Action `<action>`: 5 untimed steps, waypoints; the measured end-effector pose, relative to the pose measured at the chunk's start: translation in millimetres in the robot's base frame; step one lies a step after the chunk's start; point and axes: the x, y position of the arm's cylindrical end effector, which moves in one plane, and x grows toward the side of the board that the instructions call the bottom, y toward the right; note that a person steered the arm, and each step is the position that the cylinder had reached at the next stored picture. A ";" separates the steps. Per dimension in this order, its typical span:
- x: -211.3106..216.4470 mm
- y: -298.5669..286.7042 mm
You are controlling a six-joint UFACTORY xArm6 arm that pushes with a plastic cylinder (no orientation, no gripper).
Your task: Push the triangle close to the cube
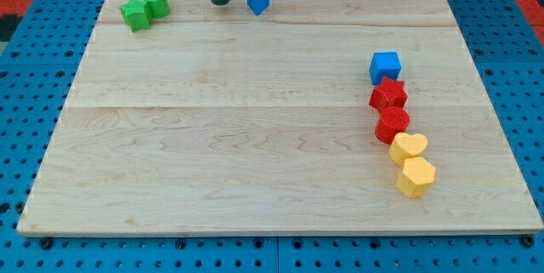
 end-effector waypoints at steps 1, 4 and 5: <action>-4.1 34.2; -18.4 72.7; 18.6 105.2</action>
